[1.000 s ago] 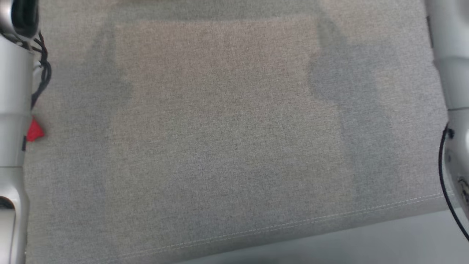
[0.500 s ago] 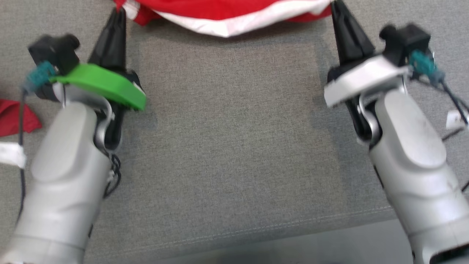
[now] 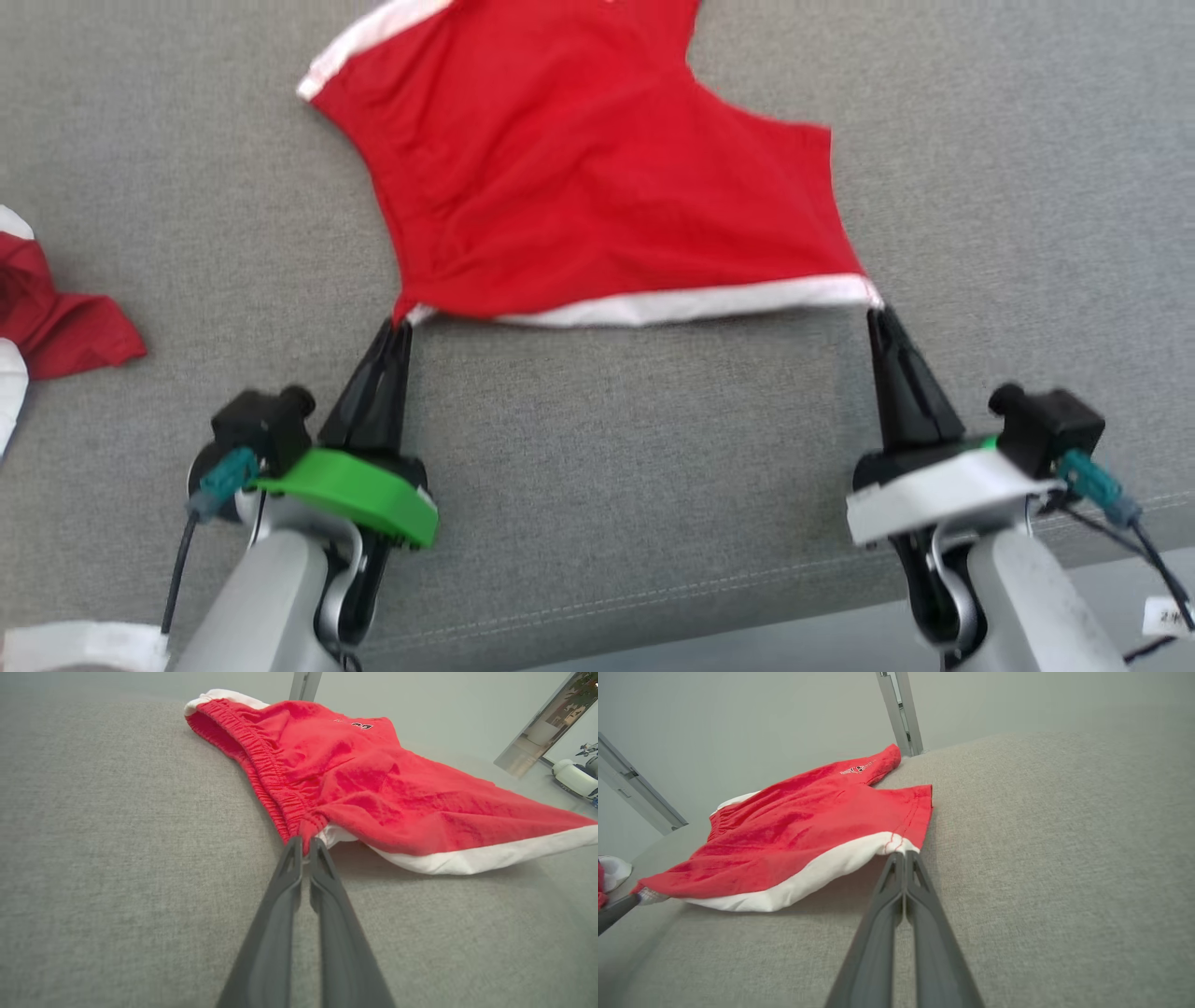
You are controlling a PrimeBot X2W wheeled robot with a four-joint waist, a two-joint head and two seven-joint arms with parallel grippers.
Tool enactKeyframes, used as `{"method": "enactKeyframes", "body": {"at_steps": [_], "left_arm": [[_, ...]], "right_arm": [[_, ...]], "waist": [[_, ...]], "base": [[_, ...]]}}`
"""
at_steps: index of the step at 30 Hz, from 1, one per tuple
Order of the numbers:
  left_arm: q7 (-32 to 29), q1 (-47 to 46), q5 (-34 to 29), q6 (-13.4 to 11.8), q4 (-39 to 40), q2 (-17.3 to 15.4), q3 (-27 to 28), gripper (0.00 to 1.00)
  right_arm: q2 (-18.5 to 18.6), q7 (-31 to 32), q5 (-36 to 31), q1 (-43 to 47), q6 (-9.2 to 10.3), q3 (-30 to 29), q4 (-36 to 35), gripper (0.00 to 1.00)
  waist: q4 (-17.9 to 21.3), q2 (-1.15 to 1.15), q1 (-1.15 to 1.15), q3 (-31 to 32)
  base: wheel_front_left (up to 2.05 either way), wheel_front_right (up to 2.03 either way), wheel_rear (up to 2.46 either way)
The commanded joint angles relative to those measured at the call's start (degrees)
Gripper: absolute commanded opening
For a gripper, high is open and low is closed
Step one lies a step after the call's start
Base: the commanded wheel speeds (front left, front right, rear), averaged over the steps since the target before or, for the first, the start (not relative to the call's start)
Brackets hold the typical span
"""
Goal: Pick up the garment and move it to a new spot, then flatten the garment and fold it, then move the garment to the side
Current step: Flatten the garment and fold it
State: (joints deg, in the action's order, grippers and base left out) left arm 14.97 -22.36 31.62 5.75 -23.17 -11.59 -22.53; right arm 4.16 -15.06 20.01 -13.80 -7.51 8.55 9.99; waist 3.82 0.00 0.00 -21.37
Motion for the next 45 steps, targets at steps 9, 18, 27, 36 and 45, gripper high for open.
{"method": "enactKeyframes", "body": {"at_steps": [9, 18, 27, 36, 45], "left_arm": [[-6.0, 15.7, 2.9, -4.6, 10.5, -3.3, -0.3, 0.0], [-15.5, 26.9, 8.0, -9.0, 23.2, -5.9, 0.7, 0.0], [-19.5, 25.8, 9.9, -10.1, 30.3, -7.1, 1.3, 0.0], [-20.5, 14.6, 11.4, -6.7, 27.3, -5.9, 1.7, 0.0], [-17.3, -1.5, 11.3, -2.3, 15.8, 0.1, 0.5, 0.0]], "right_arm": [[-1.1, 3.2, 2.4, 15.7, 0.03, -2.1, -6.4, 0.0], [-1.2, 8.6, 1.3, 24.6, 0.03, -4.9, -14.8, 0.0], [0.3, 12.9, -3.0, 19.5, 0.05, -7.7, -21.0, 0.0], [9.5, 14.6, -2.3, -4.4, 0.05, -2.3, -11.2, 0.0], [15.9, 11.4, -0.7, -31.4, 0.04, 6.9, 10.6, 0.0]], "waist": [[2.1, 0.0, 0.0, 6.0], [3.6, 0.0, 0.0, 7.0], [0.9, 0.0, 0.0, 6.7], [-3.8, 0.0, 0.0, 2.5], [-10.6, 0.0, 0.0, -4.3]], "base": [[0.0, 0.0, 0.0], [0.0, 0.0, 0.0], [0.0, 0.0, 0.0], [0.0, 0.0, 0.0], [0.0, 0.0, 0.0]]}}
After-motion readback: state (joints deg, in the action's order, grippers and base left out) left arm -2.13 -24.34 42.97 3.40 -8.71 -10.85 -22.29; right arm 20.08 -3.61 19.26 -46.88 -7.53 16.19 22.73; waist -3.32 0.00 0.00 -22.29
